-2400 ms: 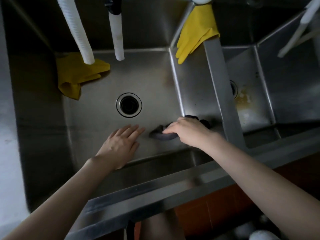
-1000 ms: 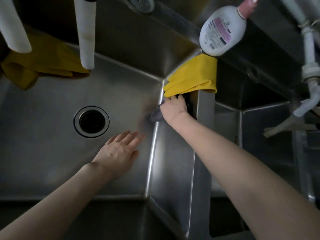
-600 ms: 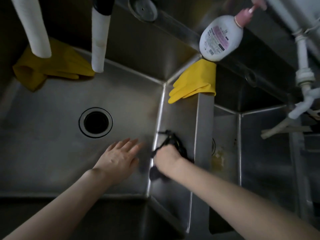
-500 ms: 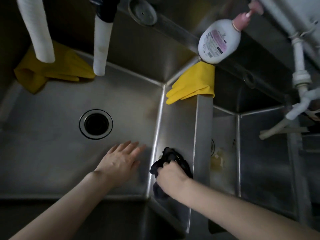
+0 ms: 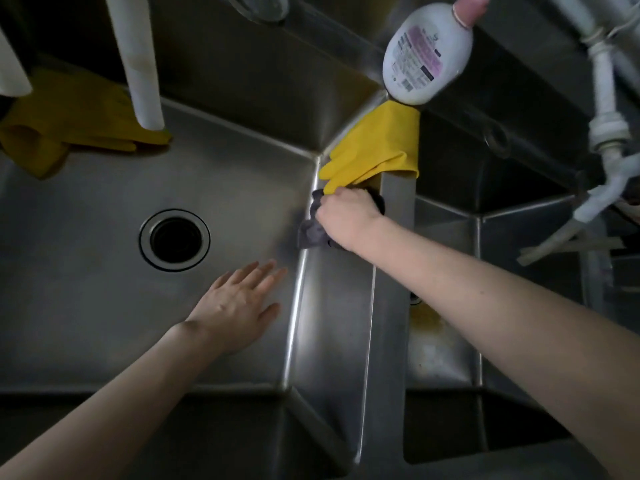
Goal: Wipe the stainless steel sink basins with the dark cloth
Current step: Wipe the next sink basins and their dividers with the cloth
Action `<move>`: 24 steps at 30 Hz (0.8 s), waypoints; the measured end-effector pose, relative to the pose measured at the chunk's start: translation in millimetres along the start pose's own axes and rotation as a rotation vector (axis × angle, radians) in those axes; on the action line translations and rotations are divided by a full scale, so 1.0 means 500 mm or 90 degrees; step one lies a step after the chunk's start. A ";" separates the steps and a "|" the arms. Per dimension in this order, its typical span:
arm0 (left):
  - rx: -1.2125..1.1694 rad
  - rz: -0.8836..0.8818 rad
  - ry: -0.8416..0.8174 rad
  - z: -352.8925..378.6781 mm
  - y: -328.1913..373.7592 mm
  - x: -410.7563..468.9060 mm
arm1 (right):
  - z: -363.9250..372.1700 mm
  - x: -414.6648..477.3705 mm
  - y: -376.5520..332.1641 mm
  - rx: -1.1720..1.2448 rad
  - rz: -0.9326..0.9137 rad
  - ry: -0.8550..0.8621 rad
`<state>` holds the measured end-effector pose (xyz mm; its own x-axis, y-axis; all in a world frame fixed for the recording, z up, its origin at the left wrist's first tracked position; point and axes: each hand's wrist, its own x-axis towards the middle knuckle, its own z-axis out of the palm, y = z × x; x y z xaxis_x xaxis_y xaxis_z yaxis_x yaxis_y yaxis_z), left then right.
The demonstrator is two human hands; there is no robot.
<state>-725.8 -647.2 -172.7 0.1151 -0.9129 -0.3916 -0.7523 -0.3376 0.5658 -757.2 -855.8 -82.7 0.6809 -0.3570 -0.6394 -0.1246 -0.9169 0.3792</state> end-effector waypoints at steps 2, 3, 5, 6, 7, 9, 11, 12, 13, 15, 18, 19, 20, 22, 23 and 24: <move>-0.008 -0.007 0.001 0.006 0.013 0.004 | 0.016 -0.023 -0.027 -0.016 -0.046 -0.009; -0.012 -0.009 -0.001 0.009 0.020 0.006 | 0.027 -0.037 -0.045 -0.025 -0.072 -0.012; -0.016 -0.017 -0.013 0.015 0.030 0.004 | 0.040 -0.060 -0.075 -0.033 -0.109 -0.025; -0.011 -0.024 -0.019 0.017 0.031 0.001 | 0.043 -0.070 -0.085 -0.037 -0.124 -0.028; -0.004 -0.030 -0.024 0.018 0.030 -0.002 | 0.042 -0.083 -0.094 -0.049 -0.141 -0.034; 0.004 -0.042 -0.039 0.013 0.027 -0.014 | 0.048 -0.118 -0.120 -0.101 -0.184 -0.069; -0.001 -0.046 -0.045 0.003 0.024 -0.031 | 0.059 -0.154 -0.152 -0.141 -0.210 -0.117; -0.005 -0.043 -0.045 -0.002 0.023 -0.043 | 0.058 -0.170 -0.163 -0.137 -0.209 -0.138; -0.006 -0.038 -0.044 -0.008 0.022 -0.055 | 0.057 -0.183 -0.171 -0.123 -0.205 -0.148; 0.000 -0.031 -0.038 -0.018 0.018 -0.076 | 0.052 -0.209 -0.180 -0.090 -0.204 -0.144; 0.011 -0.003 -0.007 -0.037 0.021 -0.103 | 0.047 -0.257 -0.195 -0.069 -0.208 -0.157; 0.019 0.009 0.004 -0.042 0.024 -0.113 | 0.049 -0.274 -0.202 -0.063 -0.199 -0.168; 0.022 0.019 0.028 -0.047 0.029 -0.122 | 0.050 -0.289 -0.208 -0.047 -0.185 -0.169; 0.040 0.036 0.089 -0.054 0.037 -0.132 | 0.054 -0.318 -0.206 0.020 -0.151 -0.107; 0.058 0.035 0.113 -0.056 0.040 -0.134 | 0.057 -0.331 -0.199 0.063 -0.138 -0.054; 0.081 0.031 0.117 -0.058 0.043 -0.138 | 0.062 -0.346 -0.192 0.100 -0.126 0.005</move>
<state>-731.0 -598.2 -112.3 0.1838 -0.9579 -0.2207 -0.8342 -0.2708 0.4805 -885.4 -711.7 -29.2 0.7090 -0.1672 -0.6851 -0.0988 -0.9855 0.1382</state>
